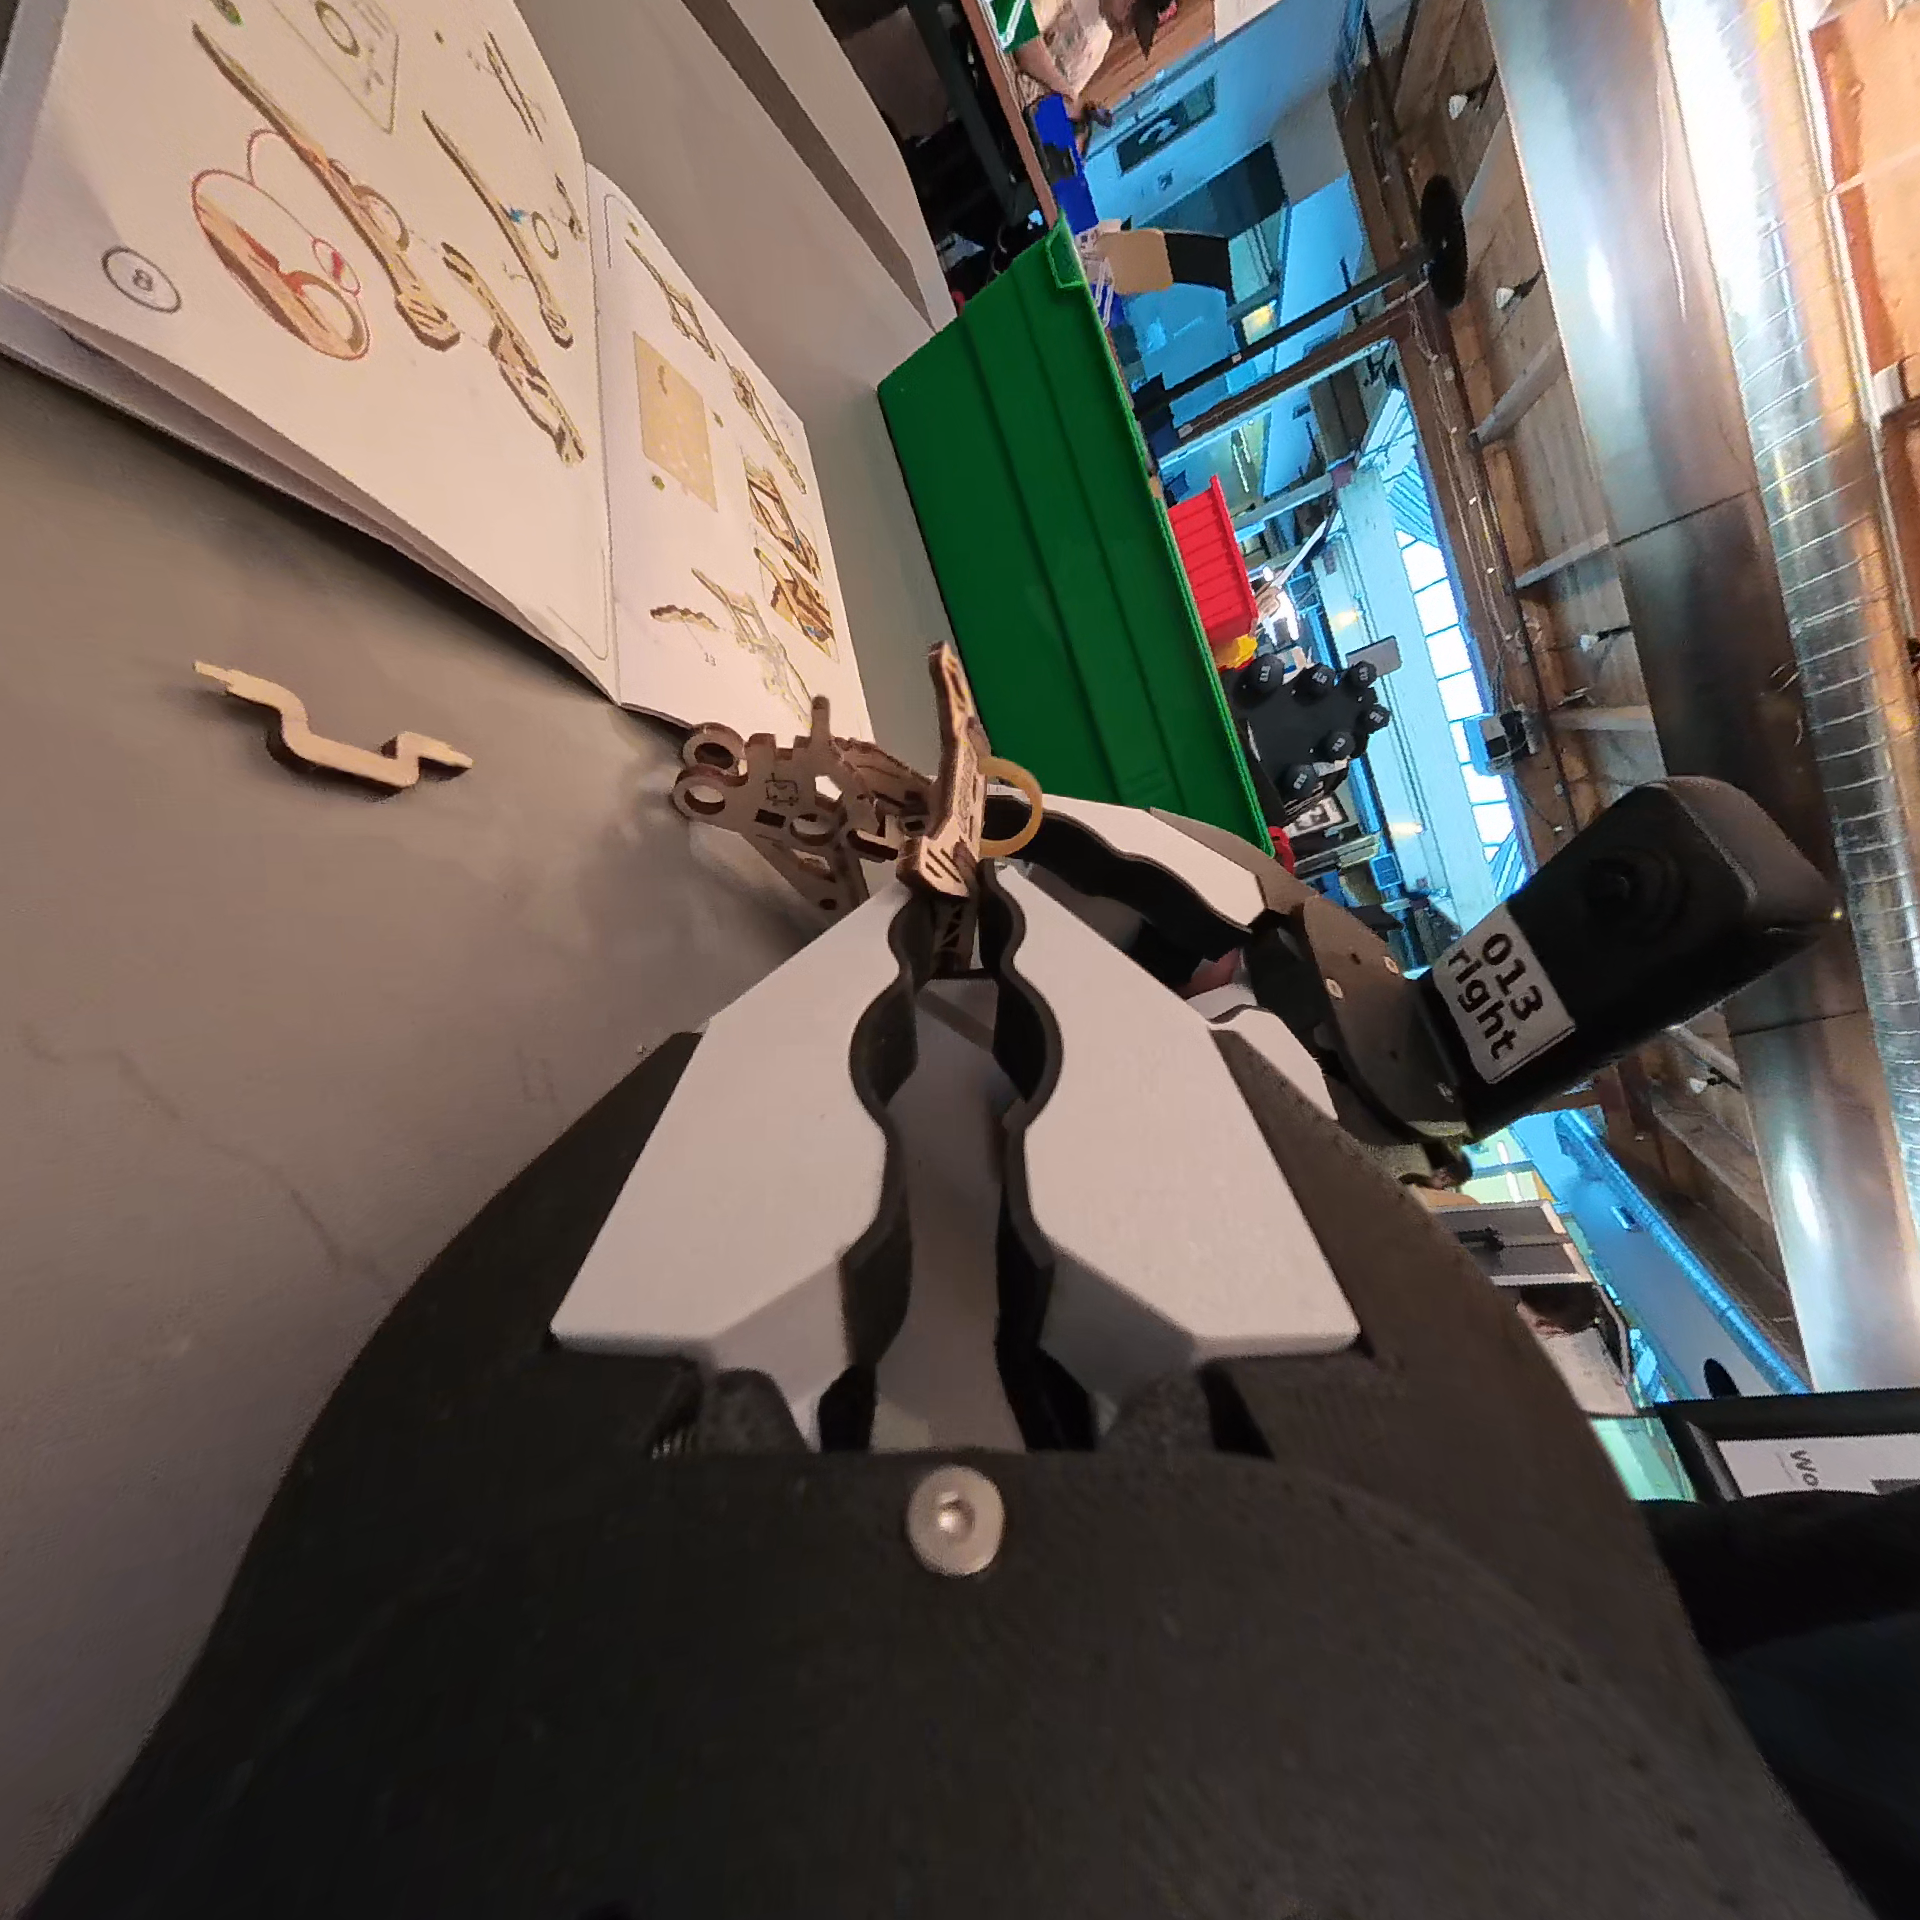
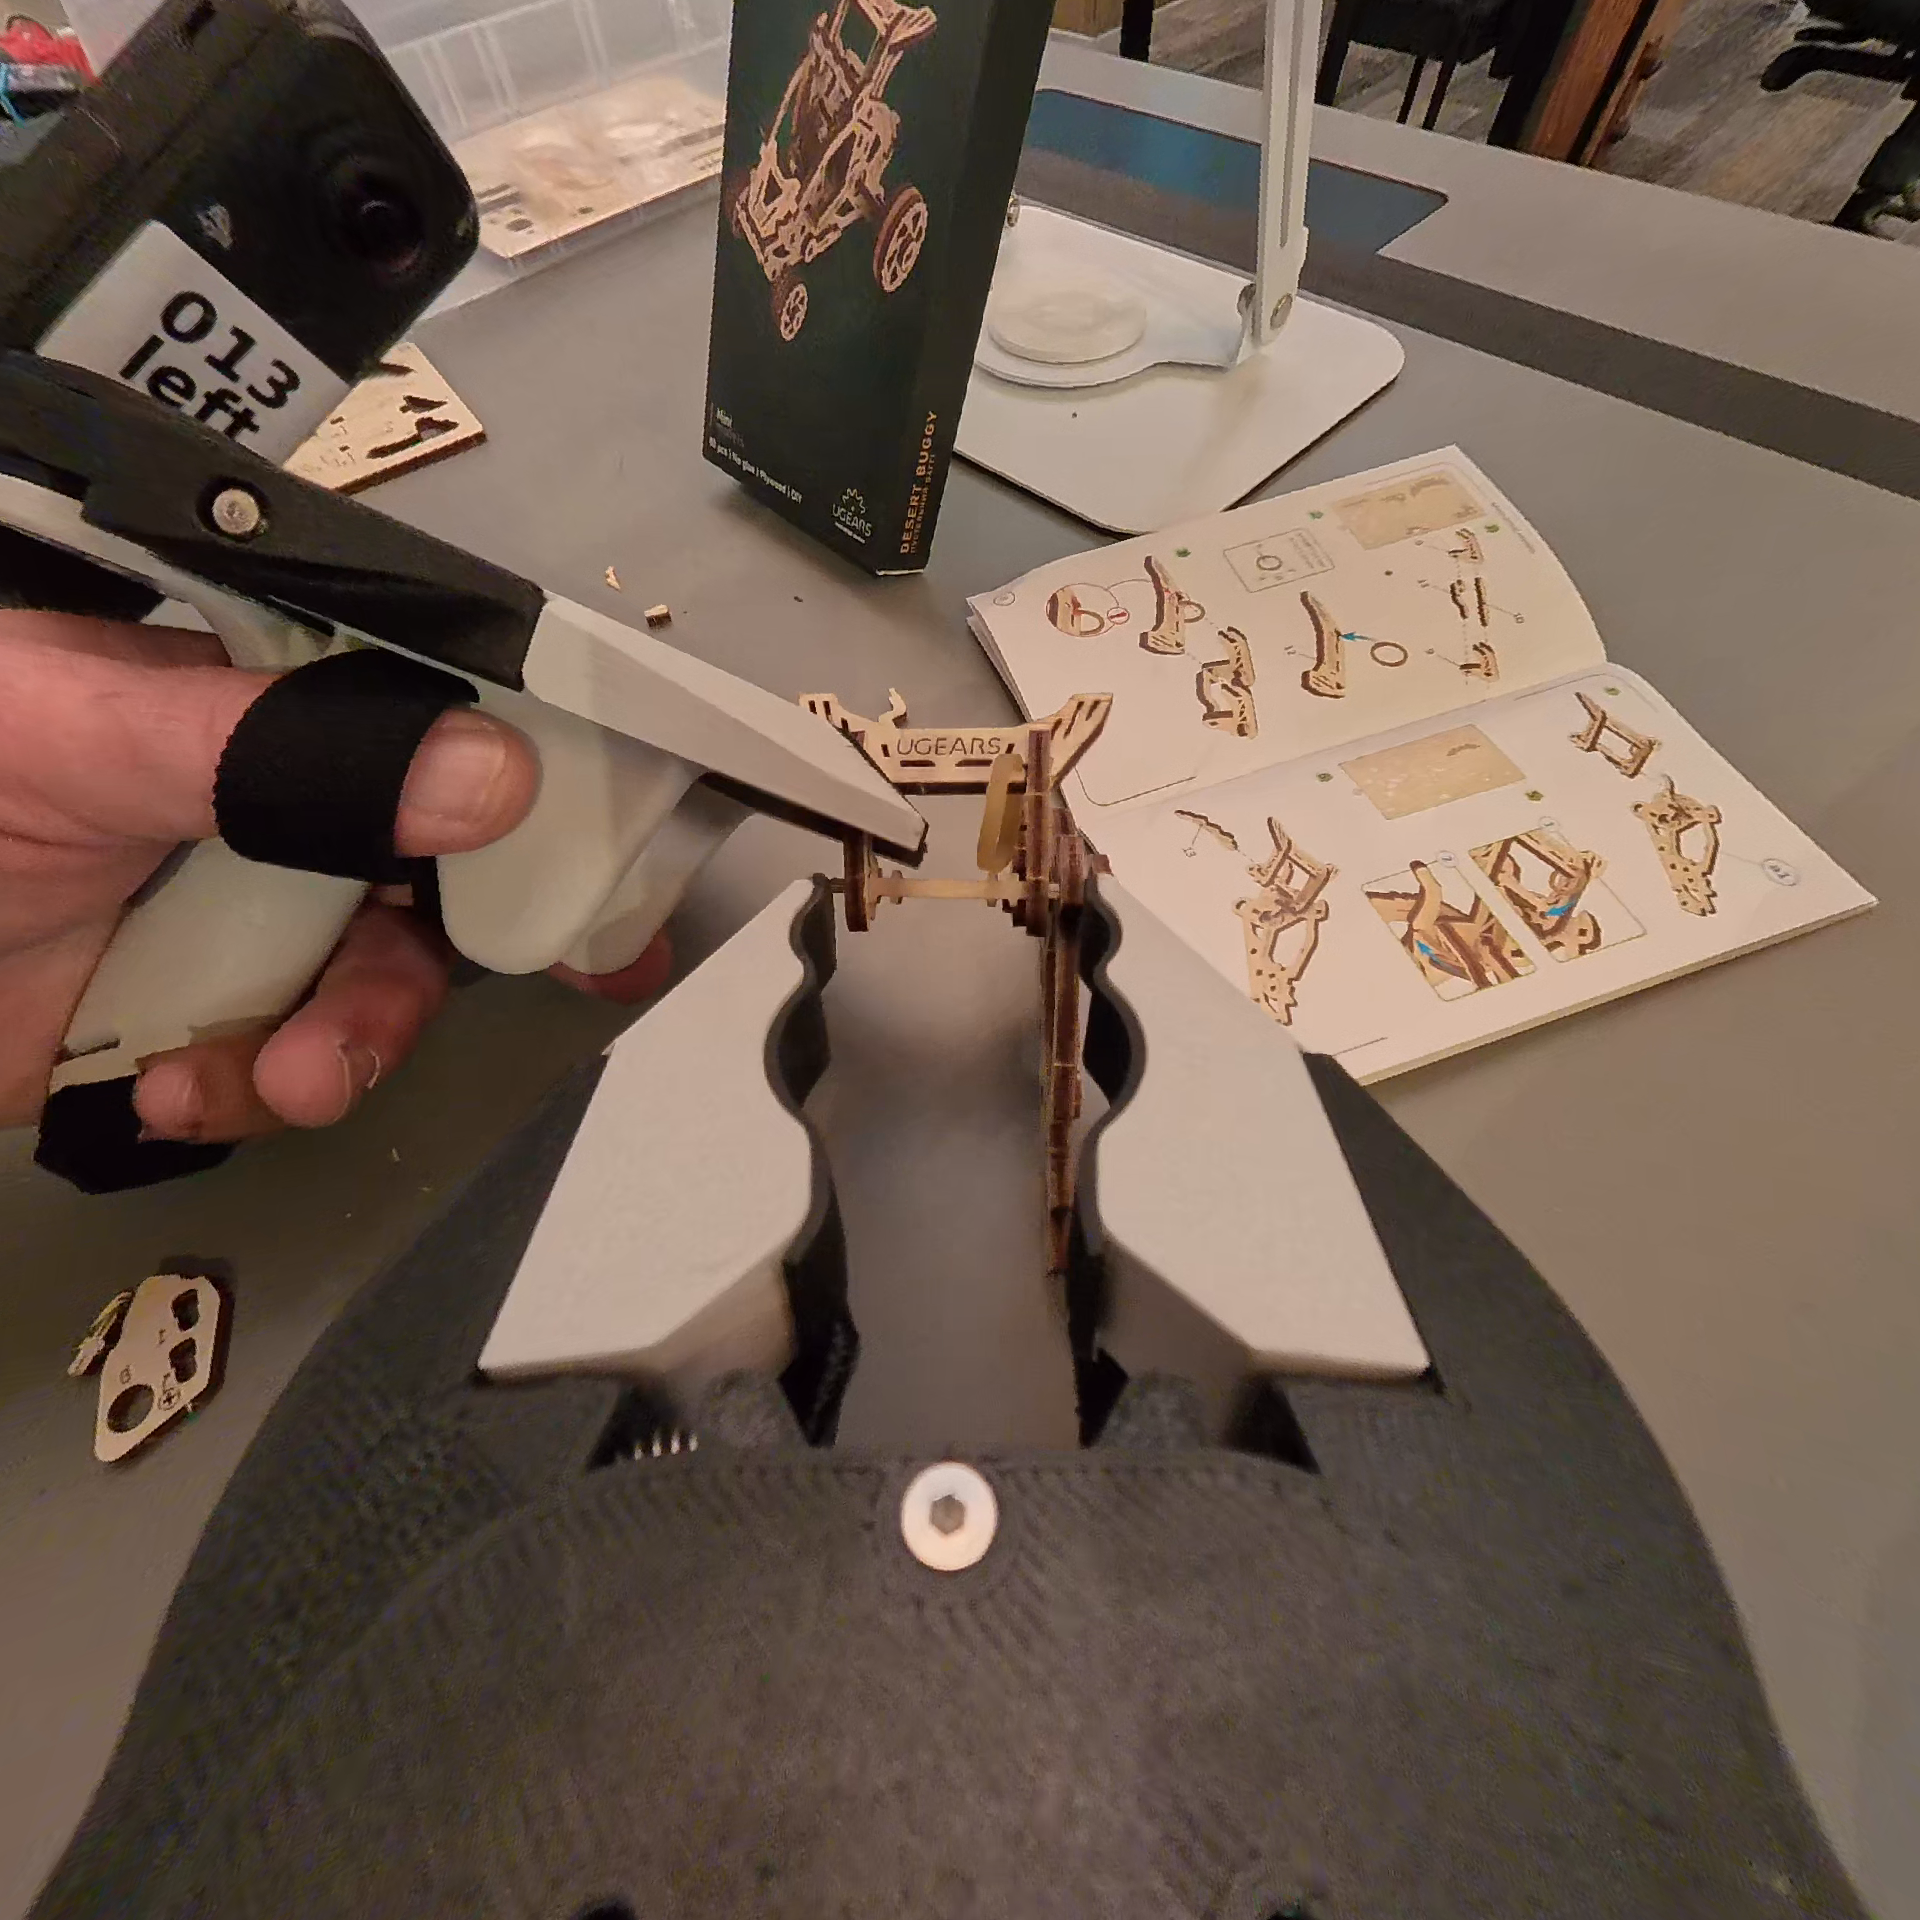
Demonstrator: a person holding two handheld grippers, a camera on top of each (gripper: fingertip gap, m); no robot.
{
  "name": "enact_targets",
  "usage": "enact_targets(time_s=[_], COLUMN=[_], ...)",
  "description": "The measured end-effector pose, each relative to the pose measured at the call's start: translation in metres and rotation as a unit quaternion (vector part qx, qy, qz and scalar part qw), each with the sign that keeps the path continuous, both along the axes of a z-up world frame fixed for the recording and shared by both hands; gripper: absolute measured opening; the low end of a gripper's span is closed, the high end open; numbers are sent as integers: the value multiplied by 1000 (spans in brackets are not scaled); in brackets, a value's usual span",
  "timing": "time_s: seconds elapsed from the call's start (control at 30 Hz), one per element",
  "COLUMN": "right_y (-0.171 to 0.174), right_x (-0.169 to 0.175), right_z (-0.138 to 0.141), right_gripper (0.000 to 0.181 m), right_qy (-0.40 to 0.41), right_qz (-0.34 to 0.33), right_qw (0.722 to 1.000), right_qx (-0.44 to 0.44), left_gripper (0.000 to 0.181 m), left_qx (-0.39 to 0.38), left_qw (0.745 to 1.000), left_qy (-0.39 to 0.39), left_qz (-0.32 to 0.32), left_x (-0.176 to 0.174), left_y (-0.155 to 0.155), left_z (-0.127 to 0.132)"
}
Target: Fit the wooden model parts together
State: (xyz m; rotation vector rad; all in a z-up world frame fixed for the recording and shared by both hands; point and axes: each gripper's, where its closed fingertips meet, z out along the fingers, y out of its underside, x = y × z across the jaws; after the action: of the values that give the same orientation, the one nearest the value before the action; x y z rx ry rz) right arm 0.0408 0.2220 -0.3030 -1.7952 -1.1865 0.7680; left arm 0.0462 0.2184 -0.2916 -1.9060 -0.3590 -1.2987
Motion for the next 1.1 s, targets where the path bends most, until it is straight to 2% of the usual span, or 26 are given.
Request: enact_targets(time_s=[0.43,1.1], right_y=[1,0], right_x=[0,-1], right_z=[-3,-1], right_gripper=[44,53], right_qy=[-8,4], right_qz=[-2,6], right_qw=[1000,1000], right_qx=[-8,-17], left_gripper=[6,6], left_qx=[-15,-13], left_qw=[999,998], left_qy=[-45,-53], left_qz=[4,-14], left_x=[-2,-2], left_y=[2,4], left_z=[-1,-2])
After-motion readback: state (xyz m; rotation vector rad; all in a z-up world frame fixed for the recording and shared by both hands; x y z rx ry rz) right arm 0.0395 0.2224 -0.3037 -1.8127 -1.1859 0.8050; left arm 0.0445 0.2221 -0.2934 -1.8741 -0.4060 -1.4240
